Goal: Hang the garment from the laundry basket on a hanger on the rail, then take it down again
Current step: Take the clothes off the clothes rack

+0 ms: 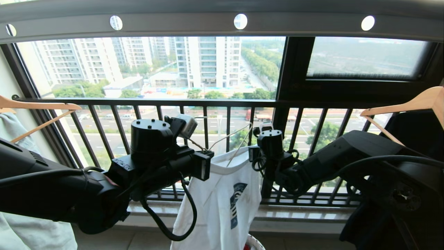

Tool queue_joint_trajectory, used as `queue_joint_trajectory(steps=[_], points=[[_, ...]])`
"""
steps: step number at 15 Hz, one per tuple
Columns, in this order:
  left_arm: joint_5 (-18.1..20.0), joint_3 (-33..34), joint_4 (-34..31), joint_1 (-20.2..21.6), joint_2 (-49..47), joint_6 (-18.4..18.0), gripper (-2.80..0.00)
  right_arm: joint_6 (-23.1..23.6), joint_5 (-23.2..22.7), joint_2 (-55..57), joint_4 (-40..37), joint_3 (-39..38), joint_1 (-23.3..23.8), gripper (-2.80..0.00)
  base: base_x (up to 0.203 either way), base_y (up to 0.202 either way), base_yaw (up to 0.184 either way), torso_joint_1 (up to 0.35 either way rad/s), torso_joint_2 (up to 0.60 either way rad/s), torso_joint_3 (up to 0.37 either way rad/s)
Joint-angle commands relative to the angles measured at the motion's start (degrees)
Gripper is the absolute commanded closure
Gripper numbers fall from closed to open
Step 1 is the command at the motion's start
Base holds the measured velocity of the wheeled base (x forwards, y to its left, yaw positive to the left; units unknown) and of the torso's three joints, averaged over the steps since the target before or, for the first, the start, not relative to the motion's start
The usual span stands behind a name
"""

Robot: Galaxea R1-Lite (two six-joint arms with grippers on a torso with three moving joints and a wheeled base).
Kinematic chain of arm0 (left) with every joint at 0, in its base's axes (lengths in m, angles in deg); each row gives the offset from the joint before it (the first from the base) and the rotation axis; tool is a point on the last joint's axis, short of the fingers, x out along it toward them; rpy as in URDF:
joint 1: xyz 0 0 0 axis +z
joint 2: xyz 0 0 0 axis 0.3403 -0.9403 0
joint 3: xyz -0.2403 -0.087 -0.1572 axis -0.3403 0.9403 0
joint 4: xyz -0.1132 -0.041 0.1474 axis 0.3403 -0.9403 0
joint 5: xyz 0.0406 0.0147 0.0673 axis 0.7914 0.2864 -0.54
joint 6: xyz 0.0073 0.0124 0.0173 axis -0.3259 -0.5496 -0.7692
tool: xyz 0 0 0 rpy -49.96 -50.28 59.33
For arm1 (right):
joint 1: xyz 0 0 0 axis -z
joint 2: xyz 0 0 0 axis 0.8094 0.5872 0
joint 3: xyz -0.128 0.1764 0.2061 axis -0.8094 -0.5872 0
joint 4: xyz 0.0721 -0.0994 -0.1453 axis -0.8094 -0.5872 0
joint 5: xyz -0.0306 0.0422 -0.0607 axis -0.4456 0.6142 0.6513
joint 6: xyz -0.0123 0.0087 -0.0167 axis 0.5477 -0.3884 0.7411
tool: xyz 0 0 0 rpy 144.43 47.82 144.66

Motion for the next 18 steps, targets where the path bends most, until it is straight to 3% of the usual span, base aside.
queue_joint_trajectory(steps=[1,5,10,13,16,18], points=[[-0.67,-0.93,0.39,0.44,0.17,0.29,0.00,0.11,-0.79,-1.48,0.32,-3.70,-3.28,0.00,0.000,0.000,0.000,0.000,0.00,0.000],[-1.49,-1.30,1.16,0.48,-1.40,0.77,0.00,0.94,-1.87,-3.22,0.96,-6.95,-6.85,0.00,0.000,0.000,0.000,0.000,0.00,0.000],[-7.63,-1.26,19.15,0.42,-11.63,-1.05,0.00,1.41,-1.76,-5.69,4.73,-9.87,-9.71,0.00,0.000,0.000,0.000,0.000,0.00,0.000],[-8.57,-1.67,19.90,0.48,-12.67,-1.59,0.00,1.93,-1.69,-4.26,4.67,-9.44,-9.20,0.00,0.000,0.000,0.000,0.000,0.00,0.000],[-15.76,-4.96,19.94,0.68,-12.50,-1.72,0.00,2.17,-1.69,-1.89,4.71,-9.19,-9.19,0.00,0.000,0.000,0.000,0.000,0.00,0.000],[-16.12,-5.10,19.96,0.75,-13.44,-1.77,0.00,2.63,-1.69,0.44,4.73,-8.70,-9.04,0.00,0.000,0.000,0.000,0.000,0.00,0.000]])
